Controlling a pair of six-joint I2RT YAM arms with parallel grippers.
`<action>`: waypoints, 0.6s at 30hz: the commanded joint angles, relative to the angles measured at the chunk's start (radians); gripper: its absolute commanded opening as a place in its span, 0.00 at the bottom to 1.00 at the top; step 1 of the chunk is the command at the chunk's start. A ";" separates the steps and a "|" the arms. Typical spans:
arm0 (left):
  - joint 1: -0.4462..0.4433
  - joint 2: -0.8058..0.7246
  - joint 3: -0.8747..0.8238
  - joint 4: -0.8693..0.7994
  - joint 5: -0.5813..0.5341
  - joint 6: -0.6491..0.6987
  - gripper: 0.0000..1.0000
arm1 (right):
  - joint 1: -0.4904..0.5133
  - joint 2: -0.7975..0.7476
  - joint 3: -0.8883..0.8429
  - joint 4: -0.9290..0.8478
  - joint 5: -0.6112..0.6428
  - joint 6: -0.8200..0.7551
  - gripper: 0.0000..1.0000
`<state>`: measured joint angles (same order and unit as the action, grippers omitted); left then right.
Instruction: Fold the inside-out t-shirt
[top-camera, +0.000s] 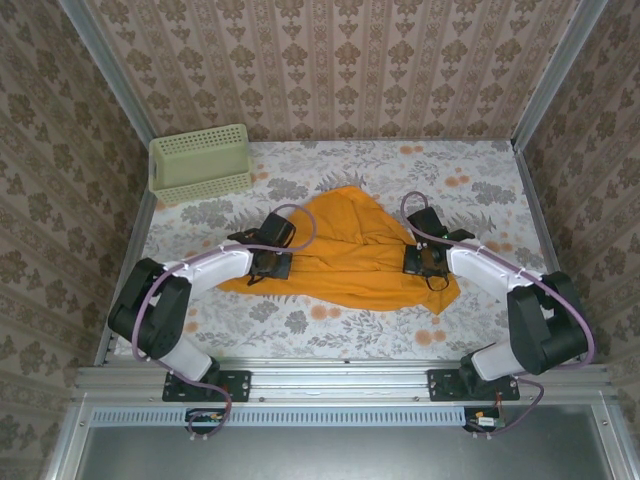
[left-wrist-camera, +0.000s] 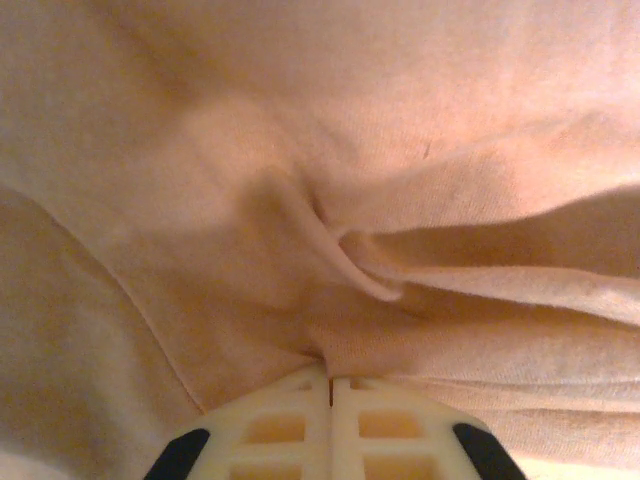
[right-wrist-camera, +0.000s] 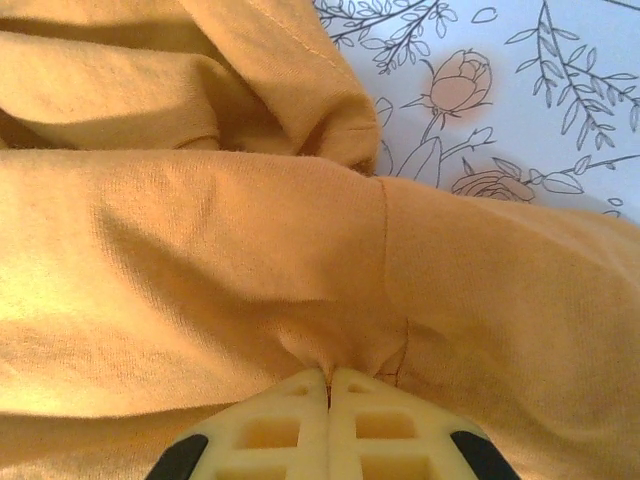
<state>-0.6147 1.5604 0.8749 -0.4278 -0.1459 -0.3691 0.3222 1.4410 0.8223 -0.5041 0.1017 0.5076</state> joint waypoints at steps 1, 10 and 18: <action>0.000 -0.054 0.008 0.009 -0.033 -0.004 0.00 | 0.009 -0.085 0.027 -0.054 0.062 -0.001 0.00; -0.008 -0.314 -0.039 0.011 -0.078 0.001 0.00 | 0.011 -0.310 0.053 -0.141 0.154 -0.018 0.00; -0.014 -0.545 0.040 -0.028 -0.130 0.076 0.00 | 0.011 -0.477 0.175 -0.198 0.211 -0.083 0.00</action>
<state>-0.6235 1.0832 0.8585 -0.4316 -0.2253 -0.3462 0.3317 1.0180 0.9173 -0.6571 0.2474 0.4721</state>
